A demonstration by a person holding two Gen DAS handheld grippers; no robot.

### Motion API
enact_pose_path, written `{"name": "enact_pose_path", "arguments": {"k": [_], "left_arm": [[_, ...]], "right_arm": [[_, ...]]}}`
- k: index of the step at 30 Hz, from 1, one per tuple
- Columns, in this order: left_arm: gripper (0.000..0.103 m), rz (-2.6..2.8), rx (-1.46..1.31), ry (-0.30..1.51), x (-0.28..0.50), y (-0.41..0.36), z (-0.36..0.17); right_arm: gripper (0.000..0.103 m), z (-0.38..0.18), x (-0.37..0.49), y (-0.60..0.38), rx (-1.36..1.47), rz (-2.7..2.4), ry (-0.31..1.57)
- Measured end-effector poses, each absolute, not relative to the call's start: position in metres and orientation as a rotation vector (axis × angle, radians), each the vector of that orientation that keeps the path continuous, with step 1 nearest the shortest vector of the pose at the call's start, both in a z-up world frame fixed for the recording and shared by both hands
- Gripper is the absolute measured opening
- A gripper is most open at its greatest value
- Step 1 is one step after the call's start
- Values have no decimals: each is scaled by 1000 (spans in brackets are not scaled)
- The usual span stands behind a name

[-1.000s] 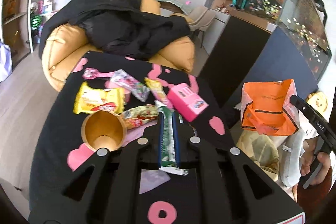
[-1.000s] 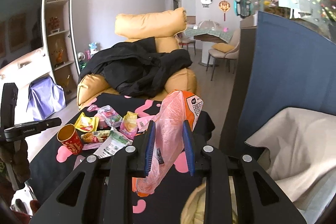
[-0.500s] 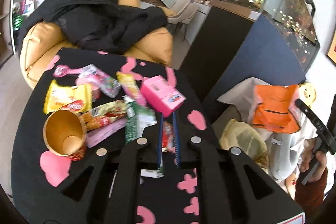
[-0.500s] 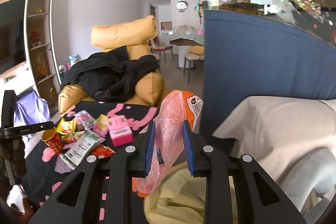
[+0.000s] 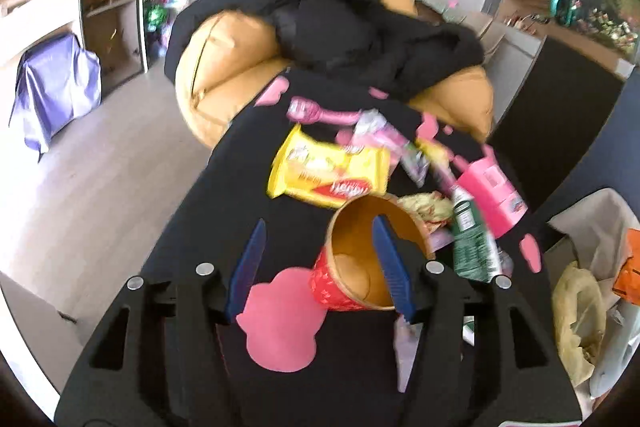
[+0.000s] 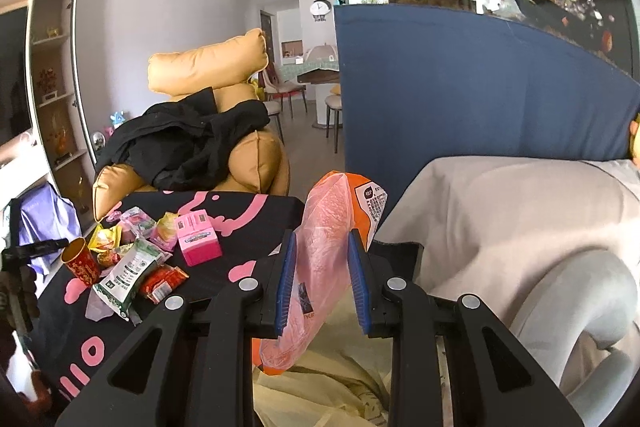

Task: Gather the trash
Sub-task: 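Carry the plastic bag toward the trash bin with the right gripper while the left gripper grasps the red cup, then drop the red cup into the bin with the left gripper while the right gripper releases the bag there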

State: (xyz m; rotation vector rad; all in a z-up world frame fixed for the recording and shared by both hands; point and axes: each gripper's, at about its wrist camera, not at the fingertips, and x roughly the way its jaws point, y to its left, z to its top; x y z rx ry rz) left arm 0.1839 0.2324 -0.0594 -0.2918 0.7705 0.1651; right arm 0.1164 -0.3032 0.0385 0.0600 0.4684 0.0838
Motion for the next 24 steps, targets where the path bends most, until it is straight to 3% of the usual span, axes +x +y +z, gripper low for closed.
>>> {"name": "enact_pose_path", "arguments": {"k": [1,3,4,10,15,24], "left_arm": [[52,165,-287,796,187,232,-65],[14,170,-270,847,194,229,-74],[6,164,-269,863,195,227,-76],[5,69,-213,715,185,196,-16],[6,-165,-183,646,180,119,35],[6,-607,-25,774,193,-90,1]], "right_arm": [[26,38,117,-303,57,82,472],[26,38,117,-304,58,81,474],[26,40,115,-305,63,82,468],[26,54,103,-310,58,74,425],[26,58,92,-319,47,47,405],[26,52,72,-361,48,-31,423]]}}
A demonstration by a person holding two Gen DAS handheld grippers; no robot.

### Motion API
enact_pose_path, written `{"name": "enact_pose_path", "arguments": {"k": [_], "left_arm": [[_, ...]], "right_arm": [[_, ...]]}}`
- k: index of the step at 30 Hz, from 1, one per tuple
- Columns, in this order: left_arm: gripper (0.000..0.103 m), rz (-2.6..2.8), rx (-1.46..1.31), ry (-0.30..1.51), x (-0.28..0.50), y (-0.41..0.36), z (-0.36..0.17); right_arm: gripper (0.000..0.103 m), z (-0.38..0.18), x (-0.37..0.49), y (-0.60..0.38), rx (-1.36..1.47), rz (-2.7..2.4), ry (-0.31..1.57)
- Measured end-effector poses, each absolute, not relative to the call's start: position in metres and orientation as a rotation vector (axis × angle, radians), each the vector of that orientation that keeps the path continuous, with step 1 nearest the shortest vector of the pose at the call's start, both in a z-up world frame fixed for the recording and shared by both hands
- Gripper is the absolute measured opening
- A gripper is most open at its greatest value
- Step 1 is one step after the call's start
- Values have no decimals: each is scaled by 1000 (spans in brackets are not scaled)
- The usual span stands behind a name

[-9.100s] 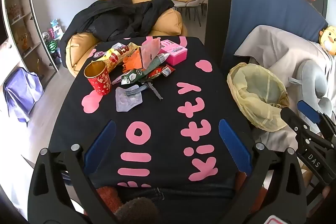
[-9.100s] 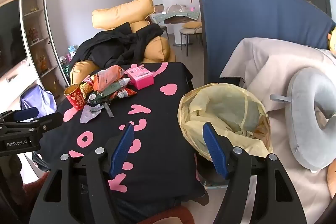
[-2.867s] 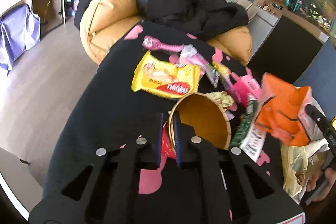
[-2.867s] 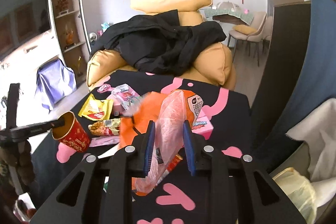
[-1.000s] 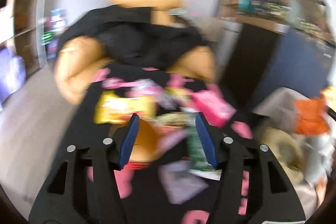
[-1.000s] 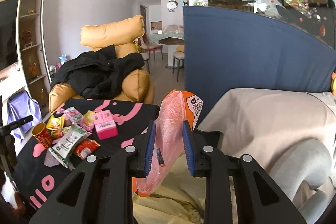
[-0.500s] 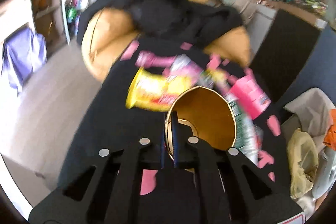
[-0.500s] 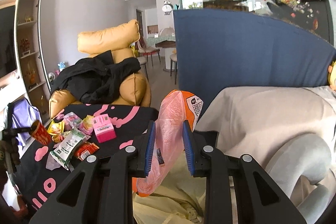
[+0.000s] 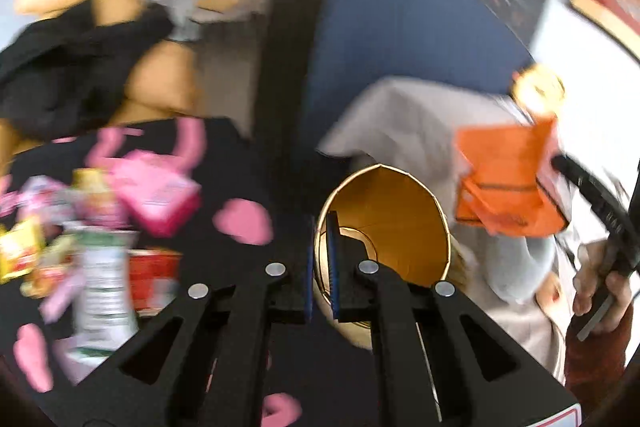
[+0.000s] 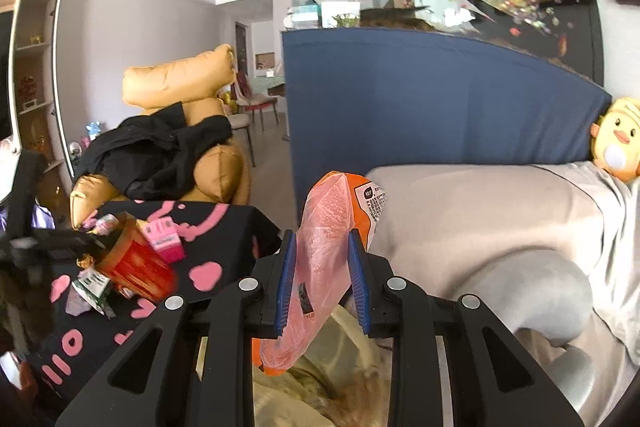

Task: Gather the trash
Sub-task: 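Drop the red cup into the bin with the left gripper while the right gripper releases the bag there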

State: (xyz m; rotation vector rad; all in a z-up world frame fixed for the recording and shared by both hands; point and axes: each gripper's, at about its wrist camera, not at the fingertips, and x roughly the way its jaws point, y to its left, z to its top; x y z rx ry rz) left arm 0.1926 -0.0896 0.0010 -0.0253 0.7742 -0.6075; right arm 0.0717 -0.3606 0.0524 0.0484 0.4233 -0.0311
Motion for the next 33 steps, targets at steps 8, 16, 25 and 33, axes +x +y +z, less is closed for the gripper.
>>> {"name": "enact_pose_path", "arguments": {"k": [8,16,25,33], "left_arm": [[30,-717,2,1005,223,-190,-81],[36,-607,18,968,219,-153,-74],[42,-582,16,880,186,-101,-47],[47,-509,-31,864,183,-57,-55]], "right_arm": [[26,44,69,-381,78,-24,476],[26,14,91,-357,43,36,550],[26,-123,159,-328,109,69,870],[26,-157,183,-329,122,24,978]]}}
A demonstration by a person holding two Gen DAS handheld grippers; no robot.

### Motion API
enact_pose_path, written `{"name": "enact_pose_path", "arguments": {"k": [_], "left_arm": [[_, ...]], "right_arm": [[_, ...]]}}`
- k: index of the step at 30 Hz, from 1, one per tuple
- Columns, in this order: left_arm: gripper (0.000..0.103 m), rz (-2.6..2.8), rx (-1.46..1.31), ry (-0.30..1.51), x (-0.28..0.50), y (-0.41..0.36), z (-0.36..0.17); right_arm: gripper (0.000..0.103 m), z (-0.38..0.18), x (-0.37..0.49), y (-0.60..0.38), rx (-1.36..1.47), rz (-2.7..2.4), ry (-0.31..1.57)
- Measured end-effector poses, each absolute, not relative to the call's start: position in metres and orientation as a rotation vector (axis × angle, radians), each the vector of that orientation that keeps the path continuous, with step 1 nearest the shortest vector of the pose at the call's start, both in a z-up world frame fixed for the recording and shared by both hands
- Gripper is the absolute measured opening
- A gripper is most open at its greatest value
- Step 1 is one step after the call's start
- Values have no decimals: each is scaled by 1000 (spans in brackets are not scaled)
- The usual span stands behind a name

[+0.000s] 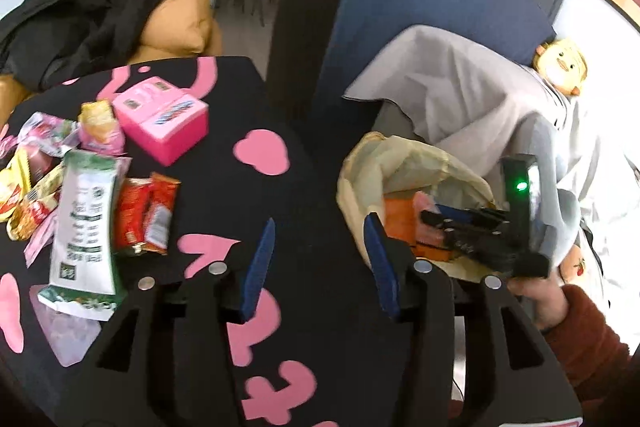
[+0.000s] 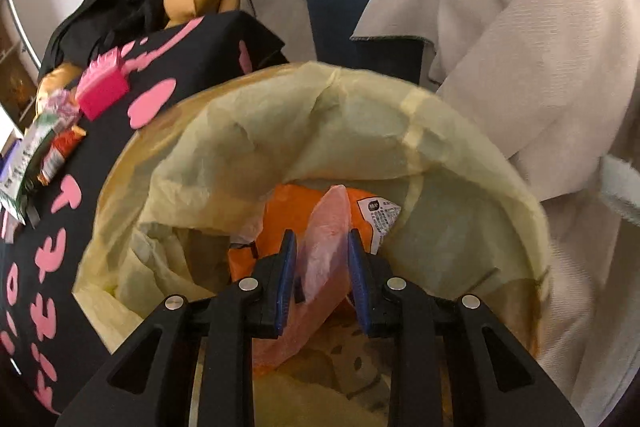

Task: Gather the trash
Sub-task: 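Drop the red cup into the bin with the left gripper while the right gripper releases the bag there, then move both grippers back over the table toward the remaining wrappers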

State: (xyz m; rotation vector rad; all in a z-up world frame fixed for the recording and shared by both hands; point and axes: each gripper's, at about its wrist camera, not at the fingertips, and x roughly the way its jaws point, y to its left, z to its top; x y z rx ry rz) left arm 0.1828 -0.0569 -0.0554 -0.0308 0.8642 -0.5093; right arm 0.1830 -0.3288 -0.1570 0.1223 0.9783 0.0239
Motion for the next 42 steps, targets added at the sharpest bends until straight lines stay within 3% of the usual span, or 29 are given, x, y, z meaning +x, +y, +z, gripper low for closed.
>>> {"name": "enact_pose_path", "arguments": {"k": [5,11,23,33,42], "left_arm": [[51,-503,-51,833,179,-33,-61],[54,-458,-92,804,175,3,-61],[59,-199,-173,691,163,123,-57],[59,-119,-197,682,146,218,-66],[59,-170,-34,625,219,241,-65]], "right_arm": [[29,-147,170,-331,129,-3,954],[50,-130,150,-334,144,-12,909],[51,-66,136,-266,114,164,749],[51,-88,183,-134,43,436,798],[51,-75,224,-110,-44,332,660]]}}
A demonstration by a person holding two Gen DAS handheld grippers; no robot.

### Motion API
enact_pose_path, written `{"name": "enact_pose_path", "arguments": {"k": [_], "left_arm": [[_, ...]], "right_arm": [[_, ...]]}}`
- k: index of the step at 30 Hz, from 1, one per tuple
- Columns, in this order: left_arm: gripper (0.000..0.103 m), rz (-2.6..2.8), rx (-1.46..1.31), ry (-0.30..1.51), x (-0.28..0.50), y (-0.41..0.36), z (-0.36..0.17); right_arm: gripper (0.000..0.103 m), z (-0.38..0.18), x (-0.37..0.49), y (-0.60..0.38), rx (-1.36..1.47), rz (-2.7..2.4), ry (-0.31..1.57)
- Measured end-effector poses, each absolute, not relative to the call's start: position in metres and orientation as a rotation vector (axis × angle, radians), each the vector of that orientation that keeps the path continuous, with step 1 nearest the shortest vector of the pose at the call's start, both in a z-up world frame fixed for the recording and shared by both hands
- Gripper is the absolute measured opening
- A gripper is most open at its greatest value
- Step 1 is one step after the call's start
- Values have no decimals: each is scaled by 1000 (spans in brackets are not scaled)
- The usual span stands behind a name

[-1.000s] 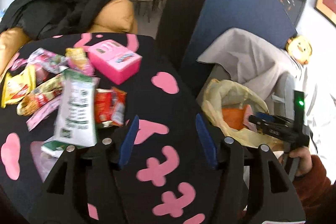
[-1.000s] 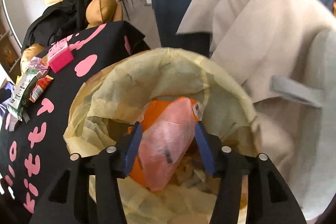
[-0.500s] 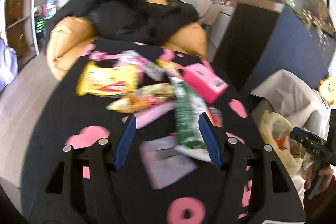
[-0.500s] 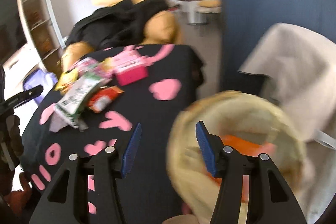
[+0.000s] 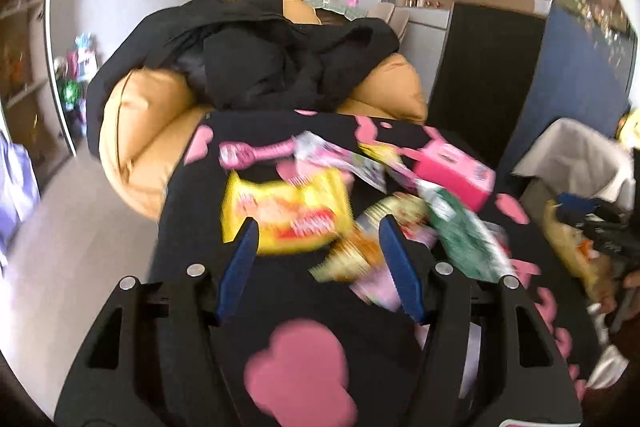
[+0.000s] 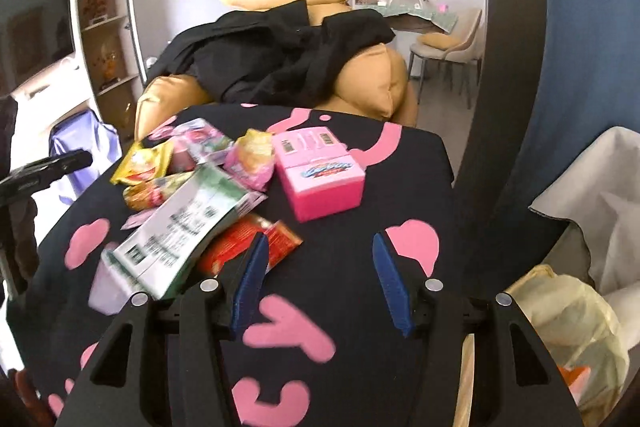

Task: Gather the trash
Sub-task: 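Move both grippers back over the table toward the remaining wrappers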

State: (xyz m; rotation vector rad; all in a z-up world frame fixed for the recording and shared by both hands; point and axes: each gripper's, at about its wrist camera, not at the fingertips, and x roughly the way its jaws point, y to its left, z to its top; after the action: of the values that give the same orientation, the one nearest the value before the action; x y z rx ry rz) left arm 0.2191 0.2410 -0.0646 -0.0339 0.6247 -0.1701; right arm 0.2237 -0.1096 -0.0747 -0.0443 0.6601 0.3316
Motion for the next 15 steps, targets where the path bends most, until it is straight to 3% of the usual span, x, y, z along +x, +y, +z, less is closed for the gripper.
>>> {"name": "enact_pose_path", "arguments": {"k": [6,12,15], "left_arm": [[59,-273,147,709,320,260,-71],[59,-210,4,804,402,302,-85],[58,-267,-8,962,433,306,-111]], "right_arm": [[51,-86,257,-118,3,353,745],[51,-91,273,-117,-22,324,780],[51,-95,287,-116,-10,324,800]]}}
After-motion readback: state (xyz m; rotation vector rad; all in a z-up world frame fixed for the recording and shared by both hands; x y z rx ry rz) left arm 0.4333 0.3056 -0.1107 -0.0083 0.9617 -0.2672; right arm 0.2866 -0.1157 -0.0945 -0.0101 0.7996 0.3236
